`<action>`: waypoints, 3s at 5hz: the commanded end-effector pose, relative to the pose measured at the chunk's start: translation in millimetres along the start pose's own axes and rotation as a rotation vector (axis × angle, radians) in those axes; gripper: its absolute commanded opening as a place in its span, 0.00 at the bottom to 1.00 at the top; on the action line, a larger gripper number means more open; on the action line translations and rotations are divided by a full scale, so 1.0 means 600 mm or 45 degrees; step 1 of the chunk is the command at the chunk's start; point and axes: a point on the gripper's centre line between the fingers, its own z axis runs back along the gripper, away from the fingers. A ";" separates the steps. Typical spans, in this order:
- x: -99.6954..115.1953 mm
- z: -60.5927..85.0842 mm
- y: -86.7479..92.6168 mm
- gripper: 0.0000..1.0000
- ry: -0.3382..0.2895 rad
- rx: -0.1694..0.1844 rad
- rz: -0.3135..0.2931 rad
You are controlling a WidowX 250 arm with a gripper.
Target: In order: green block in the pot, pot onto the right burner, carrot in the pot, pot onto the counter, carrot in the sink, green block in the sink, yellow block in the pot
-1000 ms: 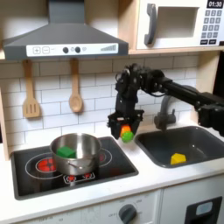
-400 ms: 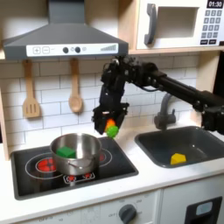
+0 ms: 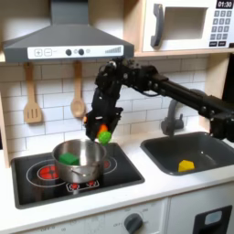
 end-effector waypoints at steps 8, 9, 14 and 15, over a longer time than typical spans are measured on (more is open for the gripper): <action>-0.015 -0.097 0.031 0.57 0.124 0.053 -0.070; -0.022 -0.099 0.023 0.00 0.127 0.064 -0.089; -0.043 -0.095 -0.027 0.00 0.123 0.023 -0.162; -0.051 -0.096 -0.039 0.00 0.134 0.008 -0.182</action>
